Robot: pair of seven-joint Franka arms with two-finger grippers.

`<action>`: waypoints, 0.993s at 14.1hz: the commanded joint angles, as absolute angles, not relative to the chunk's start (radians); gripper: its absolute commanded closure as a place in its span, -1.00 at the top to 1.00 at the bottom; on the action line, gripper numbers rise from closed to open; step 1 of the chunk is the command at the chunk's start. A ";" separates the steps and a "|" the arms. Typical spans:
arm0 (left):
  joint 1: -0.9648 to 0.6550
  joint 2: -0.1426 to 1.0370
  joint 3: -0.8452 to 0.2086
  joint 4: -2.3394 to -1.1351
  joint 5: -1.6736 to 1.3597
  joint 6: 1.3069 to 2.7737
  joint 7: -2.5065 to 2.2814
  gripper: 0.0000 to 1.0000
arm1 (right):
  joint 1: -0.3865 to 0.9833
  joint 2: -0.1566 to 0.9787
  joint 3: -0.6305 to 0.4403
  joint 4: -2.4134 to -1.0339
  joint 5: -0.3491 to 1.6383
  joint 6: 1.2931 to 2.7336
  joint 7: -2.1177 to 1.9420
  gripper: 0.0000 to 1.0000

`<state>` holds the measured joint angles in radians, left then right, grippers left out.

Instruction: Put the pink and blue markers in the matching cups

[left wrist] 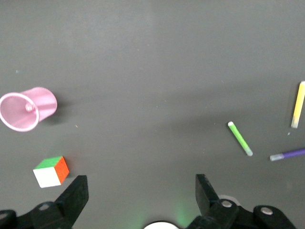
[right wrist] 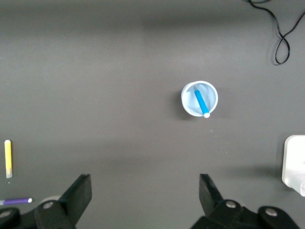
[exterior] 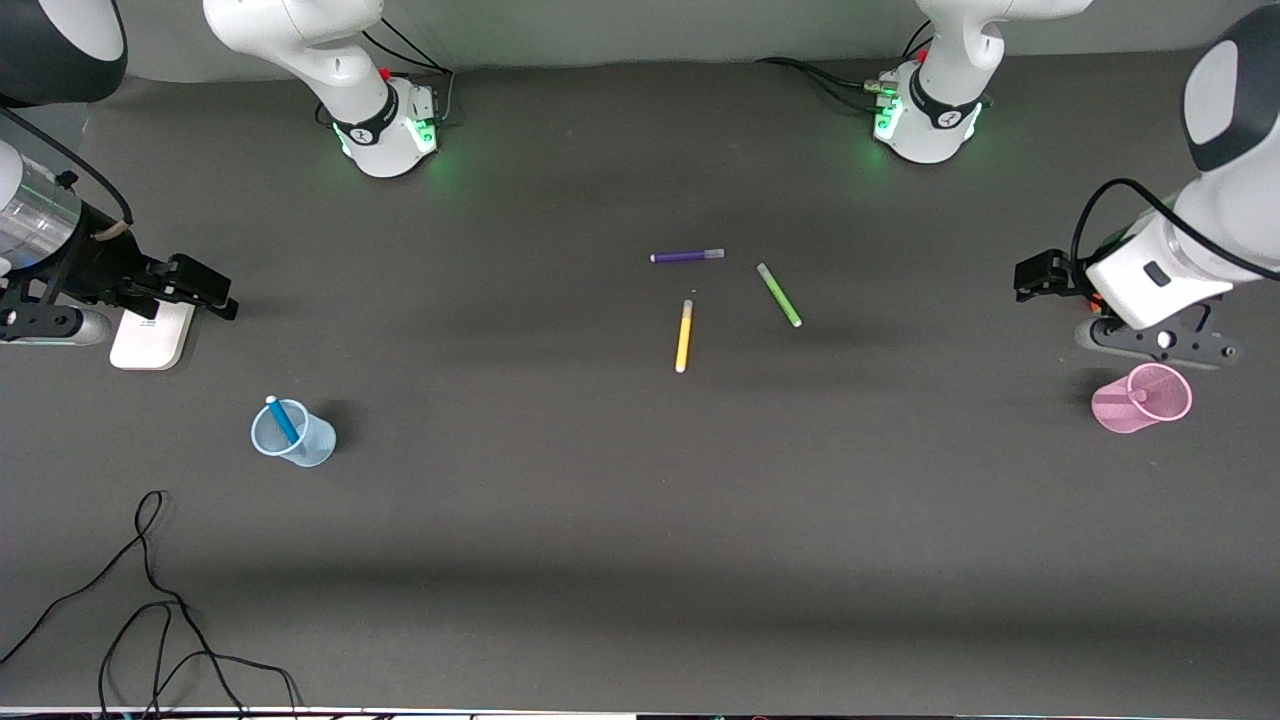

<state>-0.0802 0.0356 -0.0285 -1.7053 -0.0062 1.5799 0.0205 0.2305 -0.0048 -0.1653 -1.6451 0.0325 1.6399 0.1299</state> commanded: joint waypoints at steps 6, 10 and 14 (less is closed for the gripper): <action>-0.112 0.028 -0.075 -1.651 0.064 1.601 -0.066 1.00 | 0.241 0.015 -0.167 -1.620 0.023 1.640 0.127 0.99; -0.100 0.028 -0.064 -1.654 0.061 1.609 0.011 1.00 | 0.242 0.025 -0.167 -1.614 0.017 1.640 0.126 0.99; -0.100 0.026 -0.063 -1.666 0.060 1.611 0.011 1.00 | 0.242 0.034 -0.167 -1.608 0.017 1.640 0.126 0.99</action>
<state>-0.0985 0.0274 -0.0652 -1.6658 0.0535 1.6062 -0.0034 0.2353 0.0117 -0.1634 -1.6426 0.0325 1.6454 0.1299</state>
